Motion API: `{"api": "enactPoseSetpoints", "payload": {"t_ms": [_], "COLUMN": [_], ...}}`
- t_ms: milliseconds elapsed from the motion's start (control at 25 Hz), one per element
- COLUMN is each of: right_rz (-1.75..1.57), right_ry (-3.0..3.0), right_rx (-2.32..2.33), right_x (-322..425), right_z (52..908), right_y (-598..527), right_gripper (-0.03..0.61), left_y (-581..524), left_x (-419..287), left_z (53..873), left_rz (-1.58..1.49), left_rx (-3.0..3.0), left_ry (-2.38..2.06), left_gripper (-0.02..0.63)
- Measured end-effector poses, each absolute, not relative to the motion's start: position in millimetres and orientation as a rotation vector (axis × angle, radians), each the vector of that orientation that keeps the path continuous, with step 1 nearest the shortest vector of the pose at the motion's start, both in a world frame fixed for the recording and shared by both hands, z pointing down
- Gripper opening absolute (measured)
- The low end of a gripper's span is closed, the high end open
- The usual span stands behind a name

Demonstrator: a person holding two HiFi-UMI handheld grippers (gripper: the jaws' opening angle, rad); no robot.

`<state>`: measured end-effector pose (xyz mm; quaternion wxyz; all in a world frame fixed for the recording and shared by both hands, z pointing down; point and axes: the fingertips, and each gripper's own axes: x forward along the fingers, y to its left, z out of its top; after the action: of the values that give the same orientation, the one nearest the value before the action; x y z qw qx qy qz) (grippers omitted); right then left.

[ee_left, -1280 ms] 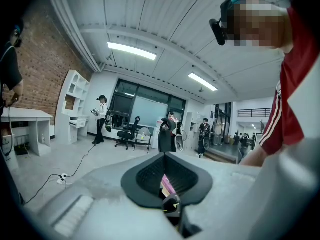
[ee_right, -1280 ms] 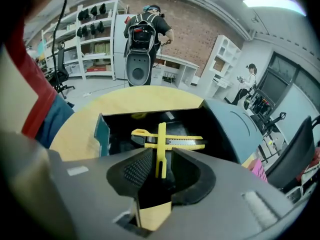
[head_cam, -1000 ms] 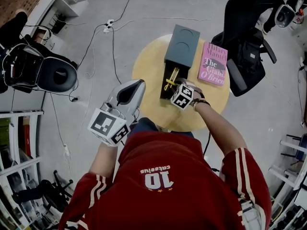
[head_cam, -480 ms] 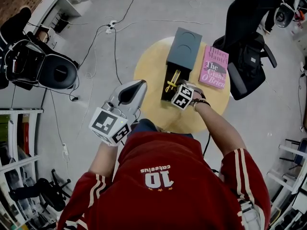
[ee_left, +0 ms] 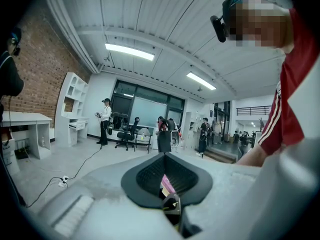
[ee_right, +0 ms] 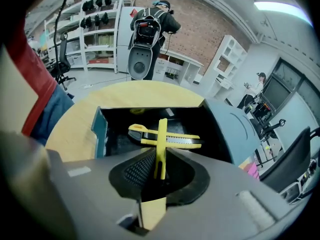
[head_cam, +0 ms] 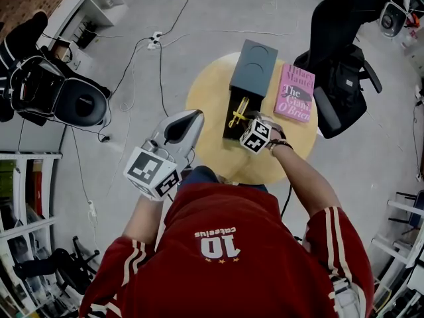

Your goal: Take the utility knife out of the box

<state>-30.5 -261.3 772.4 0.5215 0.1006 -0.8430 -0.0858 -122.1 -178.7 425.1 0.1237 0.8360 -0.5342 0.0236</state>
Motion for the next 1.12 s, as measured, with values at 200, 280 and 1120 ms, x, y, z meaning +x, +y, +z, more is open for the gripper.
{"api": "enactPoseSetpoints", "payload": {"t_ms": [200,280,1120], "right_rz": [-0.207,-0.197,-0.099], "right_ry": [-2.081,-2.110,-2.482], "right_rx": [0.303,0.334,0.635], "right_x": [-30.0,-29.6,-3.8], "right_z": [752.1,743.1,585.1], "right_y": [-263.4,-262.9,-256.4], "right_gripper": [0.063,0.063,0.061], "left_y": [-175.2,-173.1,-187.8], "left_x": [-114.7,-111.2,-68.1], "left_z": [421.7,422.2,410.1], "left_rz": [0.084,0.090,0.132], "left_rx": [2.456,2.458,2.561], "left_ry": [-1.539,-1.534,-1.443], "left_gripper": [0.003,0.003,0.003]}}
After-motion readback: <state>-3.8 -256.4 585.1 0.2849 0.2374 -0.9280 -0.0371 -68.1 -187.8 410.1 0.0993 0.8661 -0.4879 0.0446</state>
